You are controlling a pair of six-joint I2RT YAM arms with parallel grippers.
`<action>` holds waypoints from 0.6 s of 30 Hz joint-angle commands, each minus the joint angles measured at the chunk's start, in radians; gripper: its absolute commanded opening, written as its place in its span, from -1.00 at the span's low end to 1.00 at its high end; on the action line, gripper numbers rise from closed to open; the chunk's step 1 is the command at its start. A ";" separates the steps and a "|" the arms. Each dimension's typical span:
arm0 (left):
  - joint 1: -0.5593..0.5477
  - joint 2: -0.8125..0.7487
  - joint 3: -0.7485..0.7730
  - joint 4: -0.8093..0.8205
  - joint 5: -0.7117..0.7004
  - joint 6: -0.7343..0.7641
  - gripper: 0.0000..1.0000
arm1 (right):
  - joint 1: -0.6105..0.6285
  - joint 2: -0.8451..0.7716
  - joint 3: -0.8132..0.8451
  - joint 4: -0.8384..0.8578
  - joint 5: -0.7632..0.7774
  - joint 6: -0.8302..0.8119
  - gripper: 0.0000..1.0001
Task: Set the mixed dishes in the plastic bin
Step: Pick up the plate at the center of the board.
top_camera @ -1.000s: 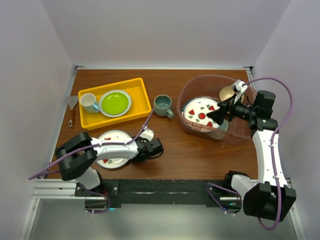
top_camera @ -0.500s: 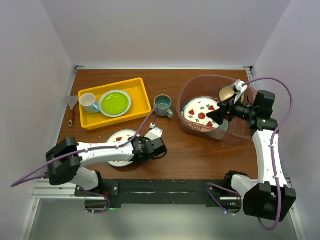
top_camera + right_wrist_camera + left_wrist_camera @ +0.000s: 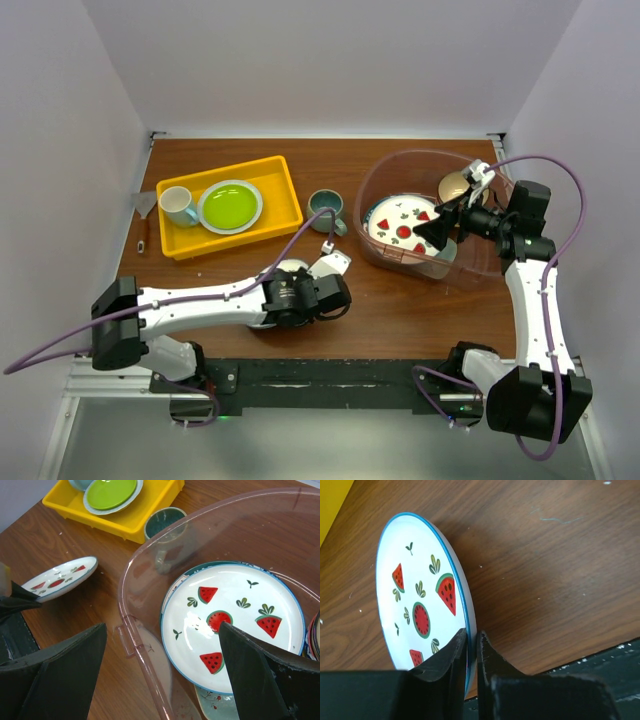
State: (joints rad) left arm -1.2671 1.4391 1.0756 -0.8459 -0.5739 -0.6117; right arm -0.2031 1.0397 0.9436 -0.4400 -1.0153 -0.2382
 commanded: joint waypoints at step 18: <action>-0.075 -0.132 0.165 0.053 0.020 0.181 -1.00 | -0.001 0.000 0.001 0.026 -0.032 -0.012 0.96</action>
State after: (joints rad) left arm -1.3327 1.3701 1.1736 -0.8467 -0.5121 -0.5060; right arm -0.2031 1.0405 0.9436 -0.4400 -1.0168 -0.2394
